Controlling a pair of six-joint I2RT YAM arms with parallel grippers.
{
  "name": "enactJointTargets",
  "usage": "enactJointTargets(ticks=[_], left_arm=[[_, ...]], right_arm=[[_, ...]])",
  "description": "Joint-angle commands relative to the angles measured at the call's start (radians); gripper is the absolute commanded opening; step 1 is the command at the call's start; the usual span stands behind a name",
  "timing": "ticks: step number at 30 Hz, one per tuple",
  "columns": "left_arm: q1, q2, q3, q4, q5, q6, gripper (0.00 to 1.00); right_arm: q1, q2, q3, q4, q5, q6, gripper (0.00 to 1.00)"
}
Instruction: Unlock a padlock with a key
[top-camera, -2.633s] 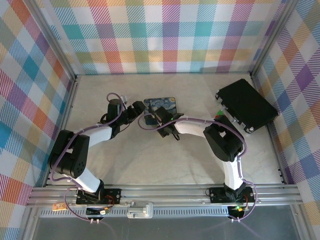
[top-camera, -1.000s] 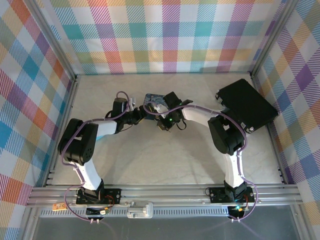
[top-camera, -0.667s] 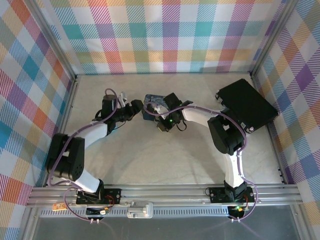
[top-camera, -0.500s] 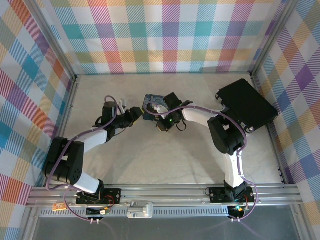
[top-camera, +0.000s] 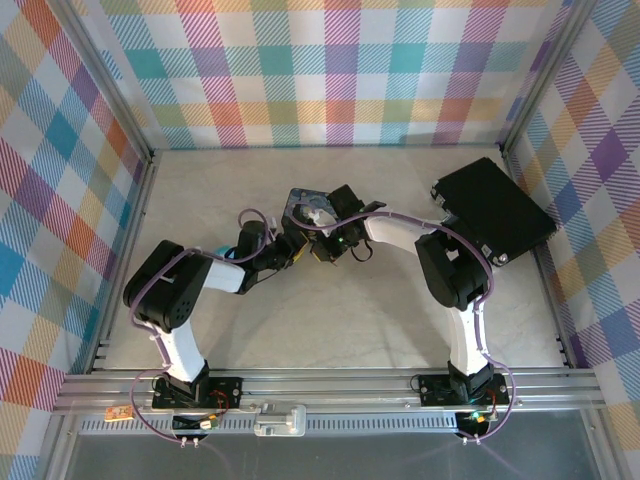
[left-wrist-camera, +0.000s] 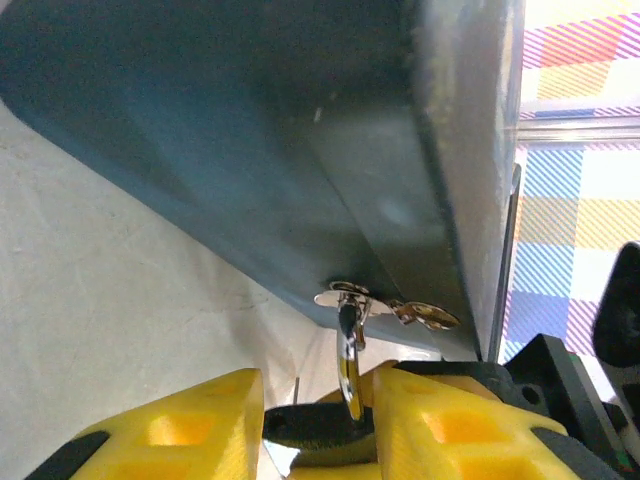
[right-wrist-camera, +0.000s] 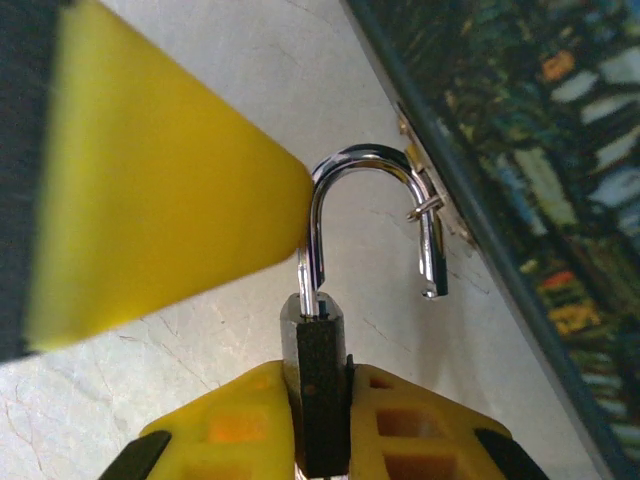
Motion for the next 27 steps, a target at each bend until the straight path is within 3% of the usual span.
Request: enactJointTargets(ticks=[1, 6, 10, 15, 17, 22, 27], left_arm=[[-0.020, 0.043, 0.003, 0.133, -0.037, -0.059, 0.32], [-0.028, 0.100, 0.004, 0.236, -0.053, -0.115, 0.26], [-0.030, 0.091, 0.000, 0.217, -0.059, -0.103, 0.18], [-0.030, 0.089, -0.015, 0.203, -0.061, -0.096, 0.02], [-0.030, 0.094, -0.020, 0.206, -0.061, -0.096, 0.00], [-0.030, 0.097, -0.027, 0.205, -0.072, -0.096, 0.00], [-0.030, 0.098, -0.022, 0.197, -0.082, -0.091, 0.00]], right_arm=[[-0.002, -0.033, -0.003, 0.025, -0.044, 0.012, 0.00], [-0.002, -0.034, -0.006, 0.025, -0.043, 0.011, 0.00], [-0.002, -0.031, -0.004, 0.025, -0.042, 0.011, 0.00], [-0.002, -0.032, -0.003, 0.034, -0.042, 0.026, 0.01], [-0.002, -0.043, -0.008, 0.039, -0.031, 0.051, 0.09], [-0.005, -0.148, -0.057, 0.020, 0.079, 0.233, 0.44], [-0.013, -0.286, -0.143, 0.016, 0.124, 0.440, 0.58]])
